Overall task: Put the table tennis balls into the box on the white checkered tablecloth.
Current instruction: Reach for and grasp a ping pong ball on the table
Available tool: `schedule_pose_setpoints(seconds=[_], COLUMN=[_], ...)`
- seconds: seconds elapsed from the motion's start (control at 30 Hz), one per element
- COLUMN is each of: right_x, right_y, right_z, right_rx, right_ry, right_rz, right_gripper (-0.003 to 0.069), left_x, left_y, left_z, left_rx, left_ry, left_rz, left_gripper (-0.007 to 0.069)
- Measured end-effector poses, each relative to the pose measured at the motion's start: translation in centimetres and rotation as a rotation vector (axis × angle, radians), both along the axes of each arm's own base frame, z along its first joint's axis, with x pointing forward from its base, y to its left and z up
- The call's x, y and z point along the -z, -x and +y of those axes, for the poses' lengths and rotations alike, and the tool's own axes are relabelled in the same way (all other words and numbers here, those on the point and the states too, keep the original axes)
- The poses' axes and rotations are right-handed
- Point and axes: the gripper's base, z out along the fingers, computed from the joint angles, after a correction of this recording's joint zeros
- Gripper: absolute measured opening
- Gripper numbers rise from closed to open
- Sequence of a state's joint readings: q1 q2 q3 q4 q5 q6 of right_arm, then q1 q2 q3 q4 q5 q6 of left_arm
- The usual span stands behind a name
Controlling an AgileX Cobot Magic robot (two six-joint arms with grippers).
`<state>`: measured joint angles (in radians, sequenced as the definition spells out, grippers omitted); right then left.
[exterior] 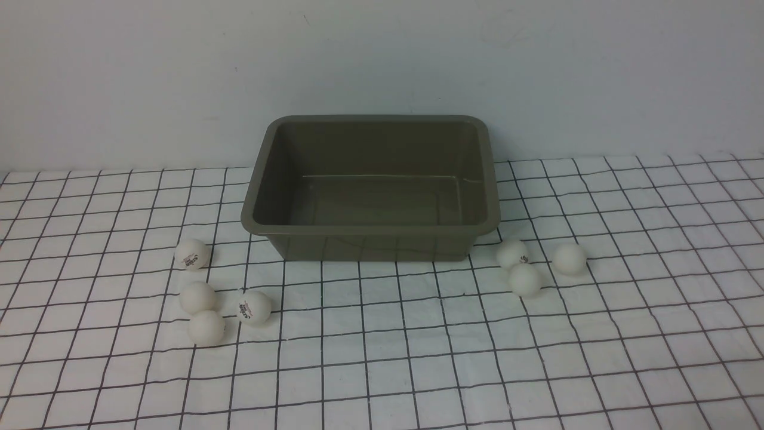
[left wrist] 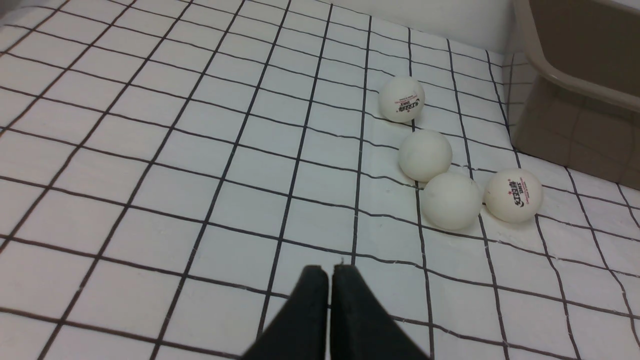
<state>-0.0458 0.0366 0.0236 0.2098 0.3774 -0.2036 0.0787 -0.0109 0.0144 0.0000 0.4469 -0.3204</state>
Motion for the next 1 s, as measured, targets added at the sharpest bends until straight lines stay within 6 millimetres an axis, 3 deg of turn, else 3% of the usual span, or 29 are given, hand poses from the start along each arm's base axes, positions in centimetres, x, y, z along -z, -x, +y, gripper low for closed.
schedule_pose_setpoints(seconds=[0.6, 0.7, 0.77, 0.83, 1.0], right_x=[0.0, 0.0, 0.0, -0.1, -0.7], right_y=[0.0, 0.0, 0.0, 0.0, -0.1], right_z=[0.0, 0.0, 0.1, 0.4, 1.2], right_rx=[0.000, 0.000, 0.003, 0.011, 0.032], right_ry=[0.000, -0.006, -0.057, -0.209, -0.749], right_rz=[0.000, 0.000, -0.005, -0.009, -0.033], right_gripper=[-0.0018, -0.0018, -0.0018, -0.0018, -0.0018], left_x=[0.0, 0.0, -0.1, -0.2, -0.5], left_y=[0.0, 0.0, -0.1, -0.2, -0.2], left_z=[0.0, -0.2, -0.4, -0.9, -2.0], left_rx=[0.000, -0.006, -0.011, -0.022, -0.040], left_ry=[0.000, 0.075, 0.158, 0.347, 0.775], left_rz=[0.000, -0.014, -0.026, -0.046, -0.059], left_gripper=[-0.0004, -0.0004, -0.0004, -0.0004, -0.0004])
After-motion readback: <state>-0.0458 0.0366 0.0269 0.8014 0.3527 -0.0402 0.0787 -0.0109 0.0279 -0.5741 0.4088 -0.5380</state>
